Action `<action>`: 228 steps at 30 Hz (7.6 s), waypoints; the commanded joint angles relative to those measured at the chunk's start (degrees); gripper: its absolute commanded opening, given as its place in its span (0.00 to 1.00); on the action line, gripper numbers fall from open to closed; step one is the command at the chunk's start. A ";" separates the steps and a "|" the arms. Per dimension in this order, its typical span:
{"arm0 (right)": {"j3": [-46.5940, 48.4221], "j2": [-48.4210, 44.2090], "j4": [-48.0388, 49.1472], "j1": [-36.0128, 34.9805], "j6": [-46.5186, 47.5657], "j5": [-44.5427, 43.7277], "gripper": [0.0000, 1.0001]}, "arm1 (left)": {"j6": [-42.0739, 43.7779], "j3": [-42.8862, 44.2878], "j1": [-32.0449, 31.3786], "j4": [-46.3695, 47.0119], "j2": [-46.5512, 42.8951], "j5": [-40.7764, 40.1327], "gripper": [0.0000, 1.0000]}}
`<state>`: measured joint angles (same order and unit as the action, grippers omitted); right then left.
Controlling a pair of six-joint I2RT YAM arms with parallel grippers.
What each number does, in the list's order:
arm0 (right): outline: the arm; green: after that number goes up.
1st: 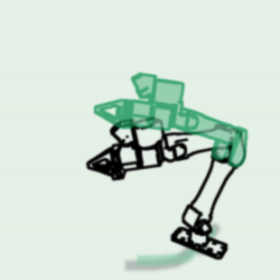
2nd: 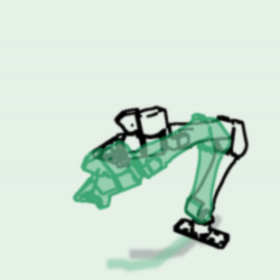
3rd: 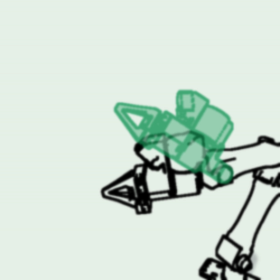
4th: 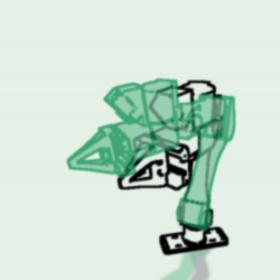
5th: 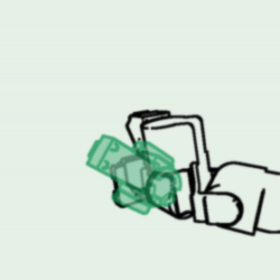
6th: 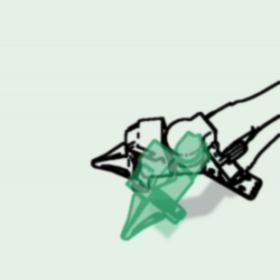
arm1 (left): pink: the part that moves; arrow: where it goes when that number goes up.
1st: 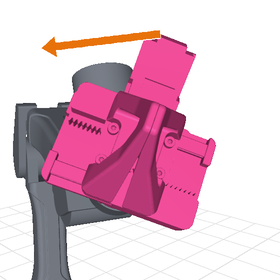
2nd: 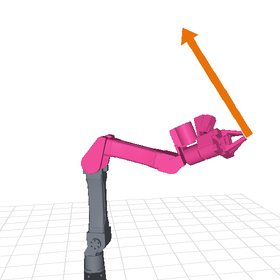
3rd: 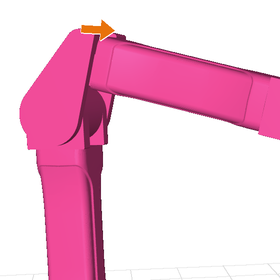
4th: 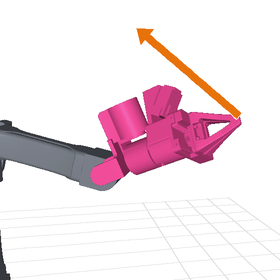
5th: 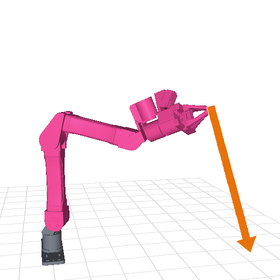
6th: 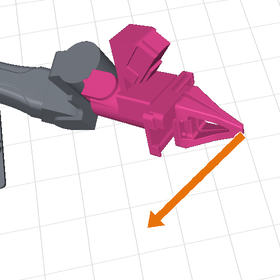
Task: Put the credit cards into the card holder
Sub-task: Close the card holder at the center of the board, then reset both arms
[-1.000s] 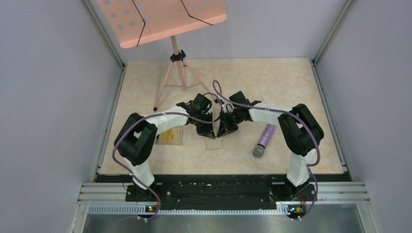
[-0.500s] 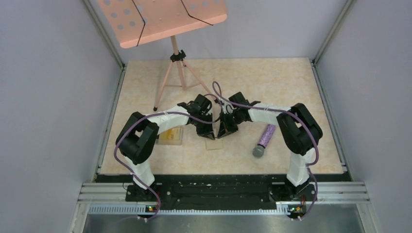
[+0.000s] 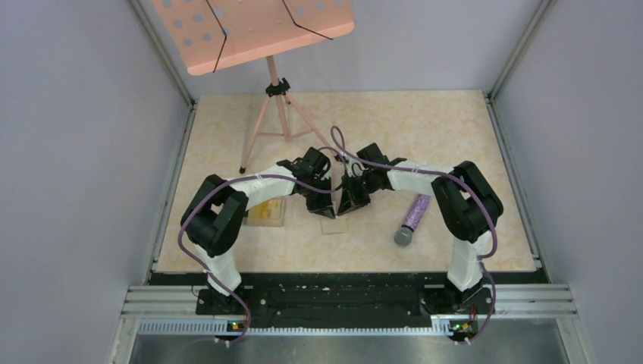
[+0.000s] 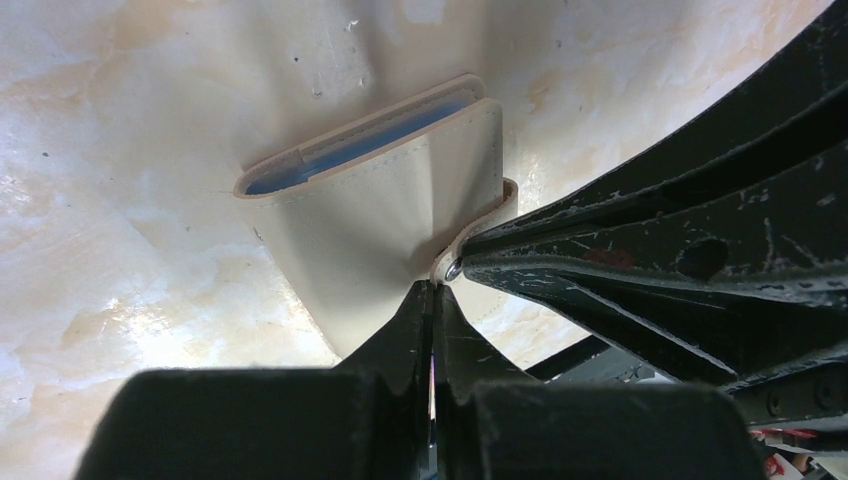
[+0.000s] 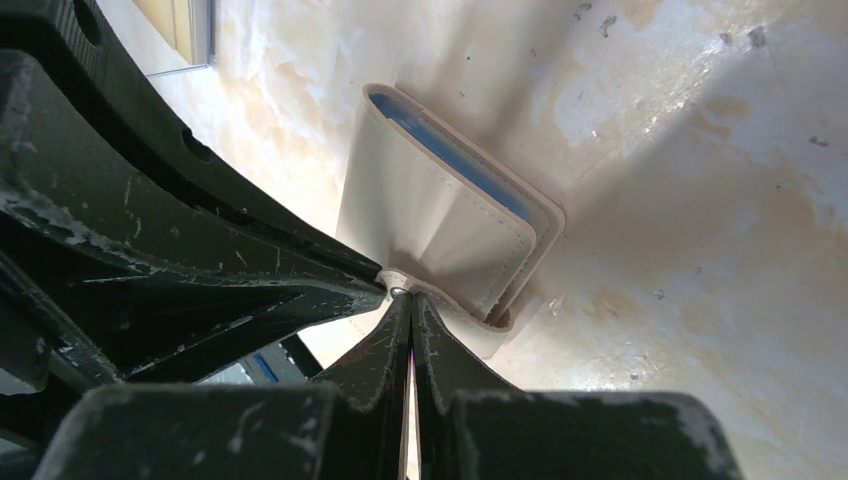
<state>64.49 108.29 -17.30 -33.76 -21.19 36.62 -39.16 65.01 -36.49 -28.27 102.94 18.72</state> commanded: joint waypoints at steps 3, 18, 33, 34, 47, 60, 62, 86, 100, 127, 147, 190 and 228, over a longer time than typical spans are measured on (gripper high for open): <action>-0.22 1.46 0.95 -1.05 0.81 0.37 0.00 | -0.41 -0.50 -0.16 -0.84 1.35 -0.85 0.00; -0.05 3.80 -3.74 -1.40 2.76 -4.35 0.00 | 0.33 -0.10 -0.18 -0.56 4.72 0.09 0.00; 2.71 3.29 -7.17 -2.70 4.64 -10.29 0.00 | 0.73 2.08 -0.14 0.53 3.64 2.11 0.00; 2.86 2.20 -6.45 -2.64 4.27 -9.62 0.00 | 0.68 2.21 -0.11 0.78 2.83 2.34 0.00; -3.07 -6.54 6.61 0.00 -1.64 -1.15 0.00 | -0.99 3.60 -0.16 2.89 -1.94 4.92 0.00; -2.62 -4.98 6.00 0.00 -1.54 -1.55 0.00 | -0.87 3.75 -0.08 2.49 -0.45 3.44 0.00; -2.60 -4.67 5.56 -0.01 -1.22 -1.58 0.00 | -0.73 3.78 -0.12 2.05 0.30 3.15 0.00; -2.28 -2.69 4.13 -0.04 -0.20 -1.55 0.00 | -0.99 1.91 0.81 0.40 0.60 1.51 0.00; -2.17 -3.13 4.03 -0.05 -0.39 -1.65 0.00 | -2.36 -0.53 0.67 1.58 -1.85 2.04 0.00; 0.82 3.49 -4.27 -3.26 4.20 -9.78 0.00 | -1.23 -0.16 1.12 -0.36 3.97 -0.82 0.00; 3.43 13.42 -13.27 -5.58 5.81 -21.37 0.00 | -0.36 0.58 2.06 -0.07 7.39 -1.50 0.00; -11.99 -25.63 16.48 16.01 -13.71 -1.69 0.96 | -8.48 -19.82 15.49 36.82 -25.13 9.40 0.98; -41.28 -50.63 36.02 29.14 9.12 -42.55 0.98 | 25.32 -36.93 40.95 47.11 -42.00 -5.76 0.99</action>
<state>35.66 63.75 1.93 -5.08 -17.74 4.80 -24.32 35.90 4.45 5.63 64.14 21.32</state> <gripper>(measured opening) 0.985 0.990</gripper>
